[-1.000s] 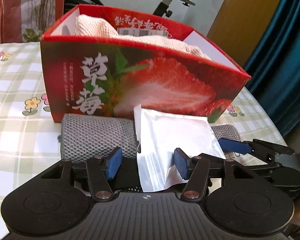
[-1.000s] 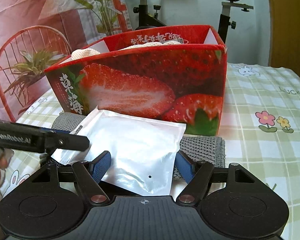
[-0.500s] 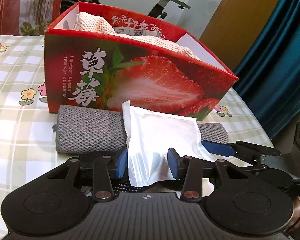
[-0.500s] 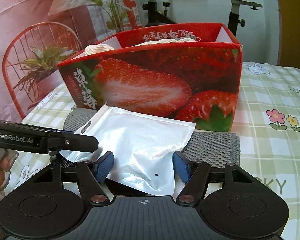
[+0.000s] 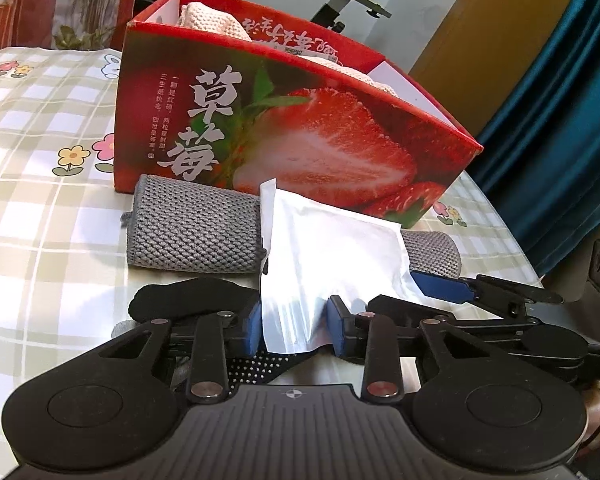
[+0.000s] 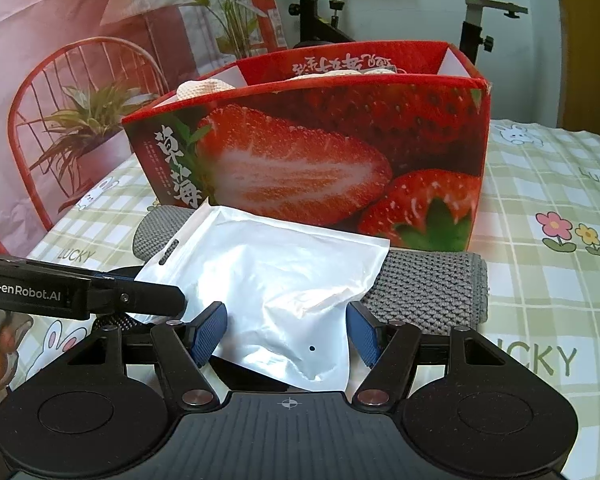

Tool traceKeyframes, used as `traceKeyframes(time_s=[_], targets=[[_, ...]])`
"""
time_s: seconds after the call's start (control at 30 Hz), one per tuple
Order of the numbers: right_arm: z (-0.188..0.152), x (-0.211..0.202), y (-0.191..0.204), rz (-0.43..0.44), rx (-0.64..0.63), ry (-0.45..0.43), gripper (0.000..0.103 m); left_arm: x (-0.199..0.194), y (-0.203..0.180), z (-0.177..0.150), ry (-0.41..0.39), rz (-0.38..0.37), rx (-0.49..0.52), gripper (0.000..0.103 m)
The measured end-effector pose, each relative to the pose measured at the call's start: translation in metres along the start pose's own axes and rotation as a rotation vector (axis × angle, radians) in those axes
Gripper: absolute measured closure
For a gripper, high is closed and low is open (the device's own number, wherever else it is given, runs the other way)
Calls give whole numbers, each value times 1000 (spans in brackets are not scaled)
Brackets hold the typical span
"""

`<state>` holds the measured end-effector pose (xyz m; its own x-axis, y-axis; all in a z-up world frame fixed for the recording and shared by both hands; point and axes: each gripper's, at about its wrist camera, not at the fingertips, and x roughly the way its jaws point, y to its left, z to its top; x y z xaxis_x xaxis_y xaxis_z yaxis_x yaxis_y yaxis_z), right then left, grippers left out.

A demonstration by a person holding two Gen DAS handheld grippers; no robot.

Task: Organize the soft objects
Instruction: 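Close the right tool on the packet's other edge while the left tool holds it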

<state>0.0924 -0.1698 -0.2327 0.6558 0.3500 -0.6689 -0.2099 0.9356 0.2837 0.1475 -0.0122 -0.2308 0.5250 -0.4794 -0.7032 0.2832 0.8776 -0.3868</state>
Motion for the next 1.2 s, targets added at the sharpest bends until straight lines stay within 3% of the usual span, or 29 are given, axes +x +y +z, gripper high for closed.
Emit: traceKeyframes(time_s=[0.8, 1.1, 1.2], targets=[[-1, 2, -7, 24, 41, 7, 38, 6, 6, -2, -2, -27, -25, 67], [1, 7, -18, 67, 97, 31, 36, 6, 3, 14, 14, -18, 41, 67], [1, 7, -16, 70, 75, 32, 38, 13, 8, 22, 25, -51, 22, 66]])
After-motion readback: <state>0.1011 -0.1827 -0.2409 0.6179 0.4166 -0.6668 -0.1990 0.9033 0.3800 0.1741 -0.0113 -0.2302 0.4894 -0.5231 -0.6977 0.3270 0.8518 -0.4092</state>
